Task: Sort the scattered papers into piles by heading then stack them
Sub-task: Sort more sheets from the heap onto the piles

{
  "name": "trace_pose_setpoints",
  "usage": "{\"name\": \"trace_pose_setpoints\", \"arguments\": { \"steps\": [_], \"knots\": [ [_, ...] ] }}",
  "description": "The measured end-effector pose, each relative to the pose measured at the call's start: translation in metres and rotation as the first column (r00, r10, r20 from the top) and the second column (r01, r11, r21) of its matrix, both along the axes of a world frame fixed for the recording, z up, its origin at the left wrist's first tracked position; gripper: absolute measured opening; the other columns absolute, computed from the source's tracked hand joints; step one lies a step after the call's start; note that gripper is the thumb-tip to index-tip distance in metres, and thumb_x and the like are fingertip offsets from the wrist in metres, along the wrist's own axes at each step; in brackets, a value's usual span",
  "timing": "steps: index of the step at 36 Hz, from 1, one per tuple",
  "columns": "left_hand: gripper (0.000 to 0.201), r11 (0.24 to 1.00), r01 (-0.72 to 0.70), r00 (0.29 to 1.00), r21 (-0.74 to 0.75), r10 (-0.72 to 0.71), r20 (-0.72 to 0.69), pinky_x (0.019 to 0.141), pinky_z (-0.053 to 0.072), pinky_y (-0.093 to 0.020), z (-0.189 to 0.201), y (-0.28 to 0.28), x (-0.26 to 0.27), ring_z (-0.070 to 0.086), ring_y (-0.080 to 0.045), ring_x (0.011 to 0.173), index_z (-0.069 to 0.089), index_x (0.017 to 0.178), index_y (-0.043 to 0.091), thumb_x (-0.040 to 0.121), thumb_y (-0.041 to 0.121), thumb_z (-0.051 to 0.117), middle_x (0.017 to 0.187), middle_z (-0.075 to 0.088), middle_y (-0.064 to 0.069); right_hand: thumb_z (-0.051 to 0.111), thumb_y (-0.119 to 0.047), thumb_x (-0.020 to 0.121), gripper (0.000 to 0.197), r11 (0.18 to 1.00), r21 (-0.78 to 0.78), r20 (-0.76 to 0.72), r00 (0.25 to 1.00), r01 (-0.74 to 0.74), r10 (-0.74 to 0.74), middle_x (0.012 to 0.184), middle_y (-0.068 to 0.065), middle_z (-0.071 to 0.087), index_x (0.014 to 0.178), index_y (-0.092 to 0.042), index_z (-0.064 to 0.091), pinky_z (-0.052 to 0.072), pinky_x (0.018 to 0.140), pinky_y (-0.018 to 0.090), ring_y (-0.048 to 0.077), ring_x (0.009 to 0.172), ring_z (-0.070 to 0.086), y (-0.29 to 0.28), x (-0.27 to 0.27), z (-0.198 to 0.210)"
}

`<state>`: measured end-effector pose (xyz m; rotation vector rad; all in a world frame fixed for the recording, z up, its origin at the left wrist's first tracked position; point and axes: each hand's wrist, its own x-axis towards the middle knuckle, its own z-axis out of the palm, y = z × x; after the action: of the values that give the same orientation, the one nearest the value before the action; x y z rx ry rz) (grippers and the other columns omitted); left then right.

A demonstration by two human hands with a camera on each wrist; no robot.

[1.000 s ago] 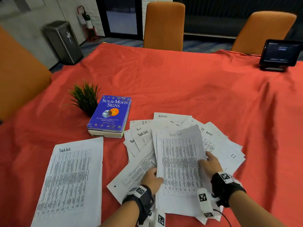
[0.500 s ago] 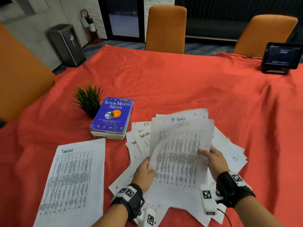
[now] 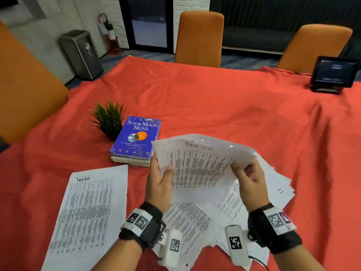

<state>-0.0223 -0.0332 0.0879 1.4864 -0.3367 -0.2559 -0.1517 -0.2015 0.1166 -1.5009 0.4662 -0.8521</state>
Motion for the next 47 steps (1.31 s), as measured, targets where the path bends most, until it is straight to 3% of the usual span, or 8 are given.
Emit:
{"name": "trace_pose_setpoints", "arguments": {
  "steps": [9,17,21,26,34,38,41,47],
  "knots": [
    [0.041,0.997,-0.039,0.996,-0.060,0.043,0.079,0.105,0.043,-0.033,0.016,0.000,-0.007,0.057,-0.011,0.121,0.045,0.132,0.028,0.091,0.027,0.049,0.126,0.063,0.008,0.045,-0.001,0.098,0.028,0.999,-0.040,0.001,1.000,0.020,-0.020,0.101,0.000,0.067,0.109,-0.021,0.060,0.052,0.082,0.030,0.016,0.095,0.063,0.013,0.006,0.018],
    [0.041,0.992,-0.080,0.983,-0.102,0.096,0.159,0.104,0.038,-0.024,0.022,0.003,-0.006,0.053,-0.004,0.122,0.040,0.124,0.045,0.086,0.040,0.054,0.129,0.056,0.011,0.045,0.003,0.096,0.021,0.998,-0.060,0.035,0.999,-0.012,0.014,0.102,0.007,0.060,0.110,-0.011,0.054,0.049,0.080,0.026,0.013,0.093,0.059,0.025,0.003,0.023],
    [0.026,0.994,-0.071,0.970,-0.078,0.087,0.229,0.097,0.042,-0.027,0.022,0.006,-0.004,0.057,-0.012,0.106,0.045,0.112,0.029,0.087,0.031,0.054,0.111,0.058,-0.002,0.047,0.005,0.094,0.019,0.999,-0.024,0.048,0.999,-0.024,0.025,0.099,0.000,0.056,0.112,-0.003,0.049,0.047,0.071,0.013,0.003,0.083,0.056,0.024,0.003,0.021],
    [0.030,0.994,-0.082,0.984,-0.079,0.093,0.152,0.095,0.044,-0.028,0.021,0.000,0.003,0.060,-0.011,0.100,0.045,0.114,0.010,0.088,0.022,0.053,0.109,0.061,-0.007,0.050,0.003,0.094,0.020,0.999,-0.037,0.016,0.999,-0.028,0.029,0.100,0.002,0.057,0.110,-0.009,0.052,0.049,0.073,0.019,0.008,0.086,0.057,0.022,0.007,0.019],
    [0.059,0.982,-0.176,0.984,-0.071,0.175,-0.015,0.112,0.036,-0.038,0.021,-0.004,0.012,0.049,-0.021,0.129,0.043,0.140,0.007,0.085,0.030,0.049,0.139,0.053,-0.010,0.055,-0.002,0.093,0.026,1.000,-0.018,-0.179,0.984,-0.005,0.002,0.098,-0.009,0.073,0.104,-0.024,0.063,0.054,0.076,0.024,0.011,0.093,0.068,0.018,0.008,-0.008],
    [0.007,0.986,-0.099,0.994,-0.136,0.104,0.026,0.083,0.043,-0.032,0.022,-0.001,0.016,0.053,-0.017,0.088,0.050,0.095,0.020,0.088,0.023,0.049,0.096,0.058,-0.004,0.053,-0.004,0.094,0.024,1.000,0.012,-0.226,0.974,-0.010,0.012,0.095,-0.015,0.074,0.100,-0.024,0.065,0.051,0.074,0.018,0.004,0.090,0.067,0.020,0.009,-0.013],
    [0.007,0.989,-0.054,0.997,-0.140,0.061,0.049,0.077,0.041,-0.020,0.018,0.004,0.014,0.049,-0.012,0.080,0.045,0.084,0.022,0.088,0.017,0.048,0.083,0.053,0.002,0.049,-0.003,0.096,0.024,0.996,0.084,-0.206,0.978,0.004,0.014,0.090,-0.019,0.074,0.098,-0.021,0.066,0.050,0.070,0.011,-0.003,0.085,0.067,0.022,0.010,-0.012],
    [0.034,0.996,-0.012,1.000,-0.091,0.009,-0.026,0.088,0.044,-0.011,-0.009,0.007,0.008,0.059,-0.004,0.105,0.052,0.124,0.015,0.090,0.019,0.048,0.119,0.063,0.002,0.048,-0.004,0.096,0.020,0.987,0.160,-0.173,0.985,0.016,0.012,0.089,-0.012,0.075,0.101,-0.013,0.065,0.051,0.068,0.013,0.002,0.084,0.068,0.022,0.007,-0.011]
  ]
}}
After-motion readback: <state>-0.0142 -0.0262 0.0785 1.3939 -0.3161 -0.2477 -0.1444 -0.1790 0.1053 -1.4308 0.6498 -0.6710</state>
